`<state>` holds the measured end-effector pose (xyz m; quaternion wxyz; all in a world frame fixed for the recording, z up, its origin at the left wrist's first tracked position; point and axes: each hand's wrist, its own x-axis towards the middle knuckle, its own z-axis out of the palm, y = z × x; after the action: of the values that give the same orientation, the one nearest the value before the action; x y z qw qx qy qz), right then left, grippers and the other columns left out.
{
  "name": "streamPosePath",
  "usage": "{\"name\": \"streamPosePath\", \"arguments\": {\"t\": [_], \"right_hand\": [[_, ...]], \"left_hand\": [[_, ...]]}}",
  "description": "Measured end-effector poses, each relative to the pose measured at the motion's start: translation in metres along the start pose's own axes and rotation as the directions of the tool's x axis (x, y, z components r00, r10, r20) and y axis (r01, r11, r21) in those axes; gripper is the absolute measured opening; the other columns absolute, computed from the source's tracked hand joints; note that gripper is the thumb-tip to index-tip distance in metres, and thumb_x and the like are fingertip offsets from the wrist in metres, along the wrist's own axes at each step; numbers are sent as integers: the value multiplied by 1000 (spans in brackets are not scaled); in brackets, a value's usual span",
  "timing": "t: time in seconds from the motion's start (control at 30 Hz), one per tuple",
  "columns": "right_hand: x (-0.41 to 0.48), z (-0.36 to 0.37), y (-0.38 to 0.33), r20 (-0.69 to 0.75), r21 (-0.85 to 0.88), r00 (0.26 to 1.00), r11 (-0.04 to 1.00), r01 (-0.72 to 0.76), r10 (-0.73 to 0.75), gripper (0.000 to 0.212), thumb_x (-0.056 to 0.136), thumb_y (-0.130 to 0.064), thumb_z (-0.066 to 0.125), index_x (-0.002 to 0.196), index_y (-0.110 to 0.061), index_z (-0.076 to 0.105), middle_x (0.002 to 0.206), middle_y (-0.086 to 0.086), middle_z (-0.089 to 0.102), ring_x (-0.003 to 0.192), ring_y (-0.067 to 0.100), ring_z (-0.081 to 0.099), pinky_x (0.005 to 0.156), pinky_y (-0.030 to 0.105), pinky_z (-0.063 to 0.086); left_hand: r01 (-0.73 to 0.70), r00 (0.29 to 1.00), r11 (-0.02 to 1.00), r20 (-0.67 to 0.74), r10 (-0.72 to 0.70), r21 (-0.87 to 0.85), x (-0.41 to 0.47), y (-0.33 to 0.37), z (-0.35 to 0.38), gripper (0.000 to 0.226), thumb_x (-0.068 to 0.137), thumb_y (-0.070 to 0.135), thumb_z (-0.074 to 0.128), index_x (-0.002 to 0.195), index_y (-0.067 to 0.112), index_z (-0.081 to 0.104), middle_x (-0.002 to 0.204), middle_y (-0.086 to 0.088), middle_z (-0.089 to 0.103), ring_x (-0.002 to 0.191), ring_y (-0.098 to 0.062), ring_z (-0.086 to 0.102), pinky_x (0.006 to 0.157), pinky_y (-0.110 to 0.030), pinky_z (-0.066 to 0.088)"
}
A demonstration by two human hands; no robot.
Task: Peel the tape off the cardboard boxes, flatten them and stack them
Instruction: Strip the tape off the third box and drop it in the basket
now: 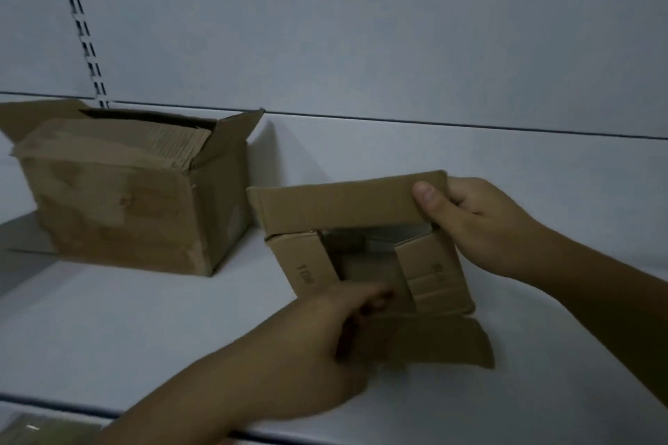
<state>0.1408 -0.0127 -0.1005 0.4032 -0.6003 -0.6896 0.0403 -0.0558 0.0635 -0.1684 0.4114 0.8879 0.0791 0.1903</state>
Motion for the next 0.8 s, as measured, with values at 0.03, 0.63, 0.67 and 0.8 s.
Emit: {"name": "streamPosePath", "arguments": {"t": [0.03, 0.63, 0.67, 0.8], "right_hand": [[0, 2, 2, 12, 36, 999, 999, -32, 32, 33, 84, -52, 31, 76, -35, 58, 65, -14, 65, 69, -6, 61, 58, 7, 45], [-16, 64, 54, 695, -248, 717, 919, 305, -51, 98, 69, -79, -18, 147, -31, 18, 154, -15, -3, 143, 1, -6, 117, 29, -4], [-16, 64, 56, 667, -148, 743, 965, 214, -63, 103, 67, -81, -18, 145, -28, 24, 152, -18, 6, 142, -2, -1, 118, 25, -2], [-15, 62, 60, 331, -56, 937, 994, -98, 111, 45, 89, -50, 49, 121, -21, 61, 133, -16, 46, 125, -3, 39, 112, 18, 22]], "left_hand": [[41, 999, 990, -7, -42, -138, 8, 3, 4, 77, 75, 4, 67, 108, 68, 43, 113, 36, 52, 106, 12, 52, 89, -15, 48], [393, 730, 891, -666, -152, 228, -28, 12, -56, 18, 84, 21, 58, 77, 30, 71, 79, 10, 71, 75, -5, 65, 56, -13, 46], [525, 732, 811, -623, -275, 259, -21, 1, -58, 13, 87, 26, 58, 88, 31, 70, 90, 11, 70, 81, -6, 64, 61, -17, 46], [699, 700, 433, -422, -576, 569, 6, -32, -55, 59, 85, 55, 53, 136, 26, 43, 127, 0, 59, 110, -21, 55, 87, -30, 45]]}}
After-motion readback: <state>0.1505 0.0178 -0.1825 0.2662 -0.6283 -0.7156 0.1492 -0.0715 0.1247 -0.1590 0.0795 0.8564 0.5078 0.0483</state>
